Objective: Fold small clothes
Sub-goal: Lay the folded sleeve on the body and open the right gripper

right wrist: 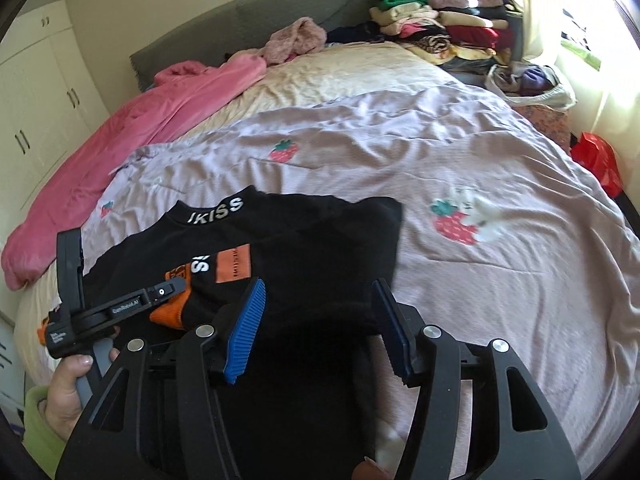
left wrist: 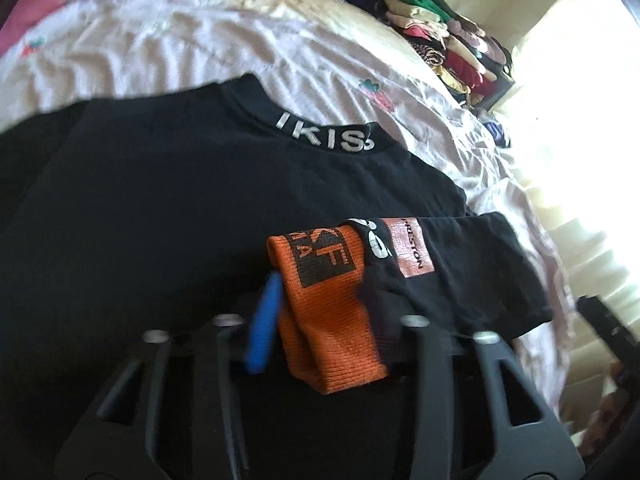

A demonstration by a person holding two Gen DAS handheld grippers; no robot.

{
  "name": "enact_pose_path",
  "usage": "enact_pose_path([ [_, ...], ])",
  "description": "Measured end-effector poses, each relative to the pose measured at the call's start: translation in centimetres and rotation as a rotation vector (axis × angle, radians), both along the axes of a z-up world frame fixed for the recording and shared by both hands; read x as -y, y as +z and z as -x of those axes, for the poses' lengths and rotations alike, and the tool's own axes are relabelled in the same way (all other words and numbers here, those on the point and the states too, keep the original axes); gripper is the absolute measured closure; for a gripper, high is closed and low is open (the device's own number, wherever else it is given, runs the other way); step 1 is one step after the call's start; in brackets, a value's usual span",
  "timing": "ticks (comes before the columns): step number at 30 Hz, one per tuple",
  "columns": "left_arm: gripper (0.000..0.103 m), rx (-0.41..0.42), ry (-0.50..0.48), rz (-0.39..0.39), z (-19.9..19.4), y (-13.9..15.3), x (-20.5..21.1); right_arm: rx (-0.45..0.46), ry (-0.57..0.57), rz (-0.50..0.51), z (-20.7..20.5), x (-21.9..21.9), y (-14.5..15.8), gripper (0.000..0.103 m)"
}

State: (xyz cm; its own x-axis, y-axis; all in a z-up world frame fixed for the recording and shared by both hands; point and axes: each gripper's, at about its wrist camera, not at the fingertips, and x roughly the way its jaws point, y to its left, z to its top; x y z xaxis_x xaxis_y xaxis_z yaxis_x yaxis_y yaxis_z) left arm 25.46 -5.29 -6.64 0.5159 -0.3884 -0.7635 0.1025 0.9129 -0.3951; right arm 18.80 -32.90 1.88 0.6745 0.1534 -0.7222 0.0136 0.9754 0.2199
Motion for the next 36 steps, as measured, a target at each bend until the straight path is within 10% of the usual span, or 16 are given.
enact_pose_path([
  [1,0.103,0.022,0.011,-0.015,0.2,0.3,-0.1,0.001,-0.010,-0.002,0.2,0.4,-0.1,0.049],
  [19,0.103,0.097,0.160,0.063,0.3,5.3,-9.2,-0.027,0.037,0.020,-0.1,-2.0,-2.0,0.049],
  [36,0.103,0.090,0.252,-0.034,1.1,5.7,-11.9,-0.052,0.072,0.118,-1.8,-4.7,-3.9,0.049],
])
